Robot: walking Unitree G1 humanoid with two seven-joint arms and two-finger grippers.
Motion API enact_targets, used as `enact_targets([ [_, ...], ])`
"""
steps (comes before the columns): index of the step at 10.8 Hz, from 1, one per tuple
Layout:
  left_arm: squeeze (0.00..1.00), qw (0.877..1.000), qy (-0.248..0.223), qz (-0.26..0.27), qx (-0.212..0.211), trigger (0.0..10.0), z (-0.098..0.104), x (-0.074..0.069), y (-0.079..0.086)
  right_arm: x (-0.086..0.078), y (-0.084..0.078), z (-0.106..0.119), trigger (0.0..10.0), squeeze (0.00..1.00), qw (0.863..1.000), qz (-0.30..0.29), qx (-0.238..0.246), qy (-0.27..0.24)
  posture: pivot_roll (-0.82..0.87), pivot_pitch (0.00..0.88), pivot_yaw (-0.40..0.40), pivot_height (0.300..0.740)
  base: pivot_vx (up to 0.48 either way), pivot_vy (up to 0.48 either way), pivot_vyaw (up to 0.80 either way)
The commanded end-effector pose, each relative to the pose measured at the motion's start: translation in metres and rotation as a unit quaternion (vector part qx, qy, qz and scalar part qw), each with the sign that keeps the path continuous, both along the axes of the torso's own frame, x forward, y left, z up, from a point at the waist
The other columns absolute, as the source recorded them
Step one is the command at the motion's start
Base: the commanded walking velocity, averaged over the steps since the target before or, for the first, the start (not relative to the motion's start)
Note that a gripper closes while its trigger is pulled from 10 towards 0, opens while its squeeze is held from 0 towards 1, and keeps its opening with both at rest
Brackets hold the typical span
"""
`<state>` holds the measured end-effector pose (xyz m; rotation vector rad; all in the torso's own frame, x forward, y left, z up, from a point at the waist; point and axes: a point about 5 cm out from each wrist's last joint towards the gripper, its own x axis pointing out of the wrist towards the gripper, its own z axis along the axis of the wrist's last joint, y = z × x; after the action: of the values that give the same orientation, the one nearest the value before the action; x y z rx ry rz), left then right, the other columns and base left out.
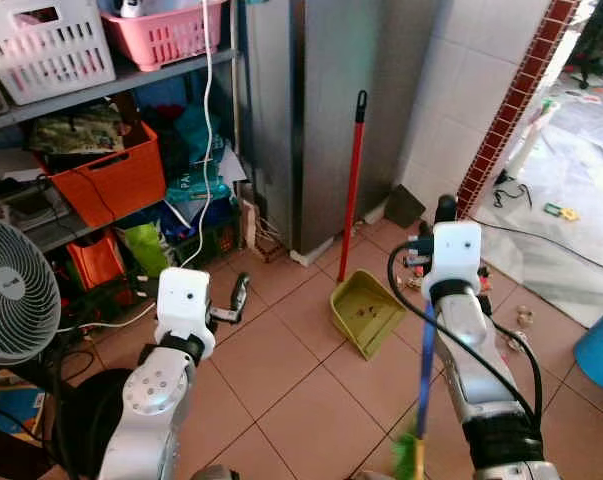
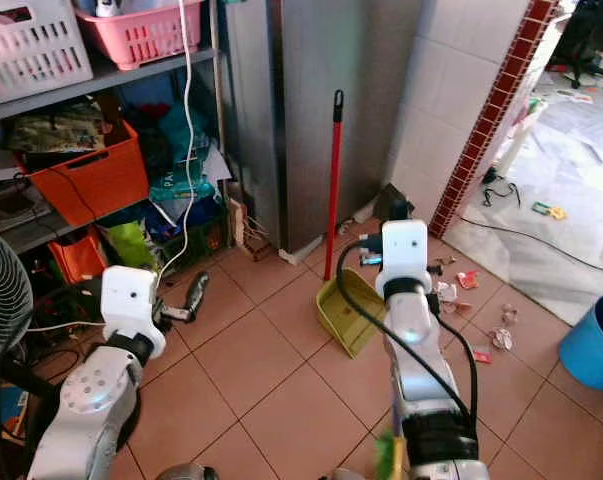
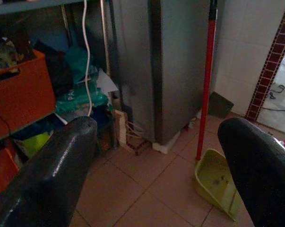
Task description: Sweep floor
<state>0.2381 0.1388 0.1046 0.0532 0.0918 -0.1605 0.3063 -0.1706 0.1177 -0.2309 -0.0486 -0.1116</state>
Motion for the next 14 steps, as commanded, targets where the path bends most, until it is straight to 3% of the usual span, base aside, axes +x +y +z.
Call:
enact_targets([
  [1,0.0,1.0,-0.011,-0.002,0.022,10.0,0.006,-0.001,0.001,0.006,0.006,0.012,10.0,0.0,0.999,0.013,-0.027,-0.029,-0.02,0.051,-0.008,0.74,0.0,0.0,0.0],
  [3,0.0,0.999,0.016,0.024,0.019,10.0,0.0,-0.005,0.008,0.0,0.003,0.005,10.0,0.0,0.998,0.016,-0.064,-0.013,-0.02,0.046,0.002,0.74,0.0,0.0,0.0],
  [5,0.0,0.999,0.039,0.019,0.005,10.0,-0.007,-0.004,0.007,-0.001,-0.004,-0.002,10.0,0.0,1.0,-0.015,-0.025,-0.005,-0.02,0.02,0.03,0.74,0.0,0.0,0.0],
  [7,0.0,0.999,0.035,-0.003,0.022,10.0,-0.004,0.003,0.003,0.0,-0.006,-0.007,10.0,0.0,0.995,-0.047,0.083,0.033,-0.03,0.013,0.026,0.74,0.0,0.0,0.0],
  [8,0.0,0.999,0.032,-0.003,0.025,10.0,-0.002,0.006,0.003,-0.004,-0.007,-0.01,10.0,0.0,0.993,-0.05,0.094,0.057,-0.03,0.015,0.018,0.74,0.0,0.0,0.0],
  [9,0.0,0.999,0.029,-0.01,0.025,10.0,-0.001,0.007,0.0,-0.014,-0.008,-0.015,10.0,0.0,0.991,-0.039,0.098,0.084,-0.03,0.018,0.014,0.74,0.0,0.0,0.0],
  [11,0.0,0.999,0.03,-0.012,0.026,10.0,-0.002,0.008,-0.001,-0.018,-0.009,-0.014,10.0,0.0,0.994,-0.016,0.064,0.082,-0.04,0.018,0.013,0.74,0.0,0.0,0.0],
  [14,0.0,0.999,0.03,-0.017,0.032,10.0,-0.002,0.01,-0.002,-0.023,-0.007,-0.016,10.0,0.0,0.991,0.028,0.057,0.118,-0.03,0.018,0.01,0.74,0.0,0.0,0.0],
])
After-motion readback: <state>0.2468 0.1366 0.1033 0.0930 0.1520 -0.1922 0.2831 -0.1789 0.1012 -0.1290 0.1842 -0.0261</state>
